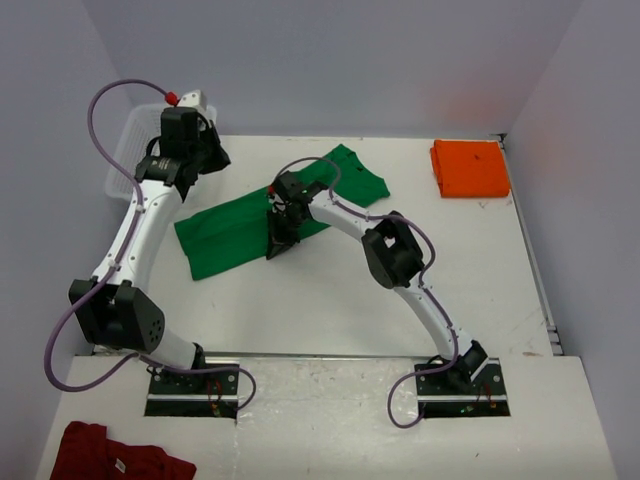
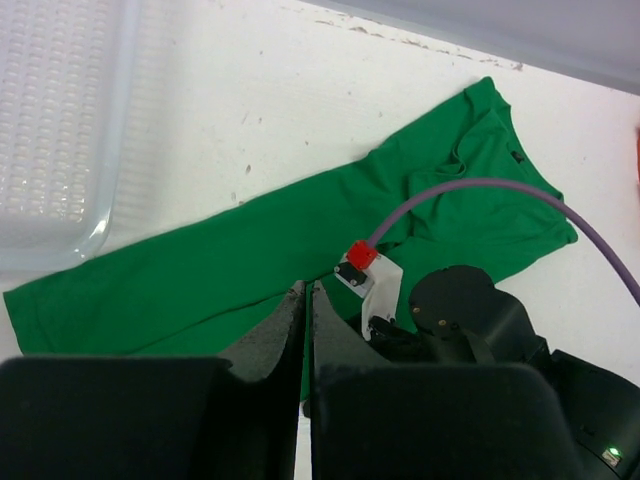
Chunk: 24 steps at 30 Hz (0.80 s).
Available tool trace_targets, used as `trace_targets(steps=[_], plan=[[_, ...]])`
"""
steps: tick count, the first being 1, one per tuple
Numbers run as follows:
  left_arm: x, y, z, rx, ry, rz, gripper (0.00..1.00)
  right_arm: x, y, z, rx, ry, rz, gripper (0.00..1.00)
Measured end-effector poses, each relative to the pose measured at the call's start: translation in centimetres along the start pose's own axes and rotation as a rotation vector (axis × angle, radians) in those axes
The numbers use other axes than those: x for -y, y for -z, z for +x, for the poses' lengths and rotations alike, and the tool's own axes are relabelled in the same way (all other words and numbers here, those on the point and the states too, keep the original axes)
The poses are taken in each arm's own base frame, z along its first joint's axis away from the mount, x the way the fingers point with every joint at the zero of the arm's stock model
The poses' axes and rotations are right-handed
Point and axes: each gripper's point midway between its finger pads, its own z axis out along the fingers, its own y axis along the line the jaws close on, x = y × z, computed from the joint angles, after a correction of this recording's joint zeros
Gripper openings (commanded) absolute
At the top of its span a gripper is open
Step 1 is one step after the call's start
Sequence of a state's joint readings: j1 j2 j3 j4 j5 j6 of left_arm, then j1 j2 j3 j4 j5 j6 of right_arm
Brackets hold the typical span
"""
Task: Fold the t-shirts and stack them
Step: Rotate the tshirt 90 degrees
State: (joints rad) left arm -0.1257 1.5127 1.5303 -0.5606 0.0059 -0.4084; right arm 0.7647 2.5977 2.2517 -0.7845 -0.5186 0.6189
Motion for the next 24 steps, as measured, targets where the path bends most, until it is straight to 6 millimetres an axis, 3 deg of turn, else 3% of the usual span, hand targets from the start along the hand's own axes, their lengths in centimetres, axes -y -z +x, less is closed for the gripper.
trace_targets(steps=[5,9,11,14,19,21,24], plan=[[-0.7,-1.4,2.8,-0.050,0.010,-0.006,0.00,1.0,0.9,1.4,0.022,-0.004,0.029,0.00],[-2.0,-3.0,8.4,-0.133,0.048,-0.049,0.00,3.2,4.0,4.6,0.064,0.012,0.139,0.00],[-3.2,-3.1,12.1,-0.181,0.064,-0.091,0.00,3.7,6.7,5.7,0.115,0.028,0.192,0.00],[-4.4,-2.4,16.1,-0.220,0.051,-0.170,0.00,2.2,12.2,5.4,0.253,0.080,0.226,0.00],[-4.8,-2.0,18.3,-0.214,0.001,-0.253,0.00,-1.7,22.3,4.2,0.524,0.156,0.201,0.00],[-5.7,-2.1,19.0,-0.216,-0.010,-0.298,0.00,-2.0,25.1,4.6,0.592,0.165,0.204,0.00],[-7.2,-2.9,20.3,-0.239,-0.028,-0.369,0.00,-1.5,27.3,4.9,0.642,0.161,0.226,0.00]])
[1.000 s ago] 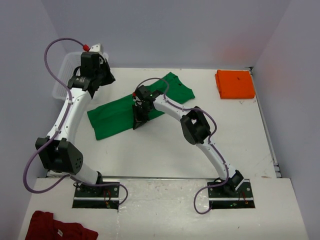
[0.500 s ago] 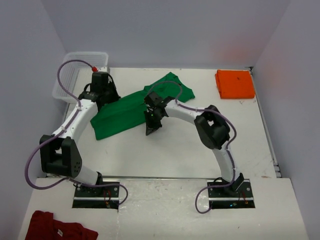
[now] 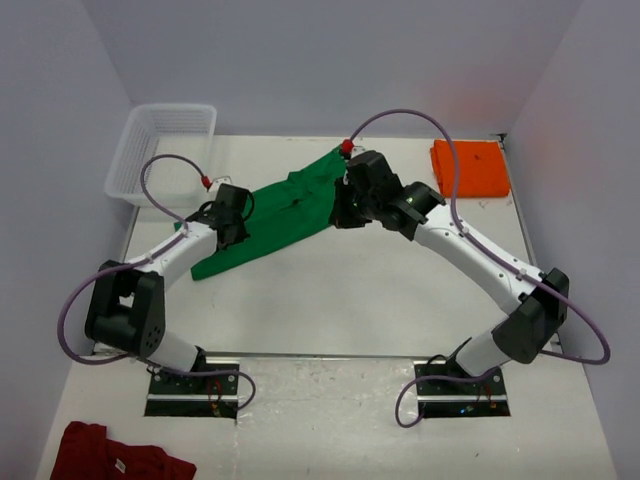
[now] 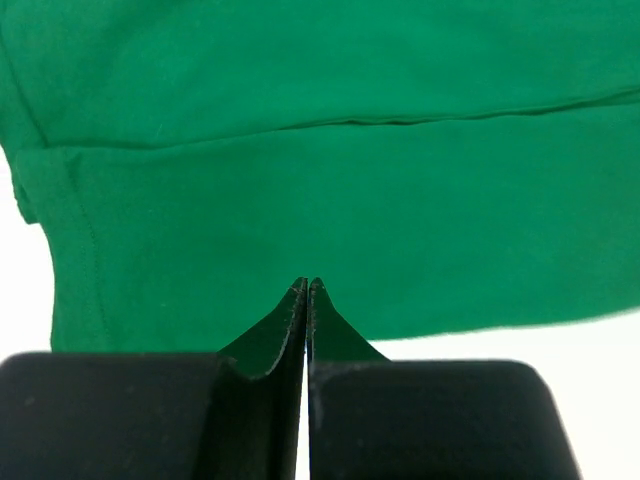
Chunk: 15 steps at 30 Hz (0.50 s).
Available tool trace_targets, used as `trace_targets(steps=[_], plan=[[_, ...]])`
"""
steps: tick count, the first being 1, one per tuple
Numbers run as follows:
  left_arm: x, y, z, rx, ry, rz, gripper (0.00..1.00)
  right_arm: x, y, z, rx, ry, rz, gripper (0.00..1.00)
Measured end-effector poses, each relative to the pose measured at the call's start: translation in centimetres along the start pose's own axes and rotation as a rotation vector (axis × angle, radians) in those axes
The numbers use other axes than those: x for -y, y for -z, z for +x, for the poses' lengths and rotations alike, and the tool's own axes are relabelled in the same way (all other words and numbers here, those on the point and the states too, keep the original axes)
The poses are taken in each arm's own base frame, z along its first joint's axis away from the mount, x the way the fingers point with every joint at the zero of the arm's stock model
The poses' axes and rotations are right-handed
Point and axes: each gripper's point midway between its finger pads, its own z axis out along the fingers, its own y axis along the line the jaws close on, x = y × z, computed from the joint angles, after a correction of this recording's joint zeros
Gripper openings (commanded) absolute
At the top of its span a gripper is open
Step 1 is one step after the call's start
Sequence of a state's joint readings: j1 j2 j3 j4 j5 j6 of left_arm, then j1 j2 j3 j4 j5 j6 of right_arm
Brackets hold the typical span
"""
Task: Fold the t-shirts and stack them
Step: Rotate the tshirt 90 degrees
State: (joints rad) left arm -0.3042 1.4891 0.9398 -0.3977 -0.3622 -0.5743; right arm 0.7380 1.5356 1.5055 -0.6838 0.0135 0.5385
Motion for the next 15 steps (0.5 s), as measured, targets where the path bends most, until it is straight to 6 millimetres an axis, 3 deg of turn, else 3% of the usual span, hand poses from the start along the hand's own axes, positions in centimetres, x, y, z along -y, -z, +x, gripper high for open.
trace_targets(steps=[4,8,12,15], plan=[[-0.8,-2.5,2.0,-0.047,-0.032,-0.085,0.00,2.6,-0.4,0.7,-0.019,-0.010,0.060,0.00],[-1.4,-4.3,4.3,-0.109,-0.074,-0.136,0.00,6.8,-1.3,2.5,-0.075,-0.046,0.150,0.00],[-0.9,-4.7,4.4,-0.101,-0.089,-0.142,0.00,10.1,-1.0,2.9,-0.087,-0.091,0.212,0.00],[-0.5,-4.8,4.5,-0.095,-0.098,-0.138,0.00,11.7,-0.1,2.0,-0.058,-0.123,0.238,0.00]])
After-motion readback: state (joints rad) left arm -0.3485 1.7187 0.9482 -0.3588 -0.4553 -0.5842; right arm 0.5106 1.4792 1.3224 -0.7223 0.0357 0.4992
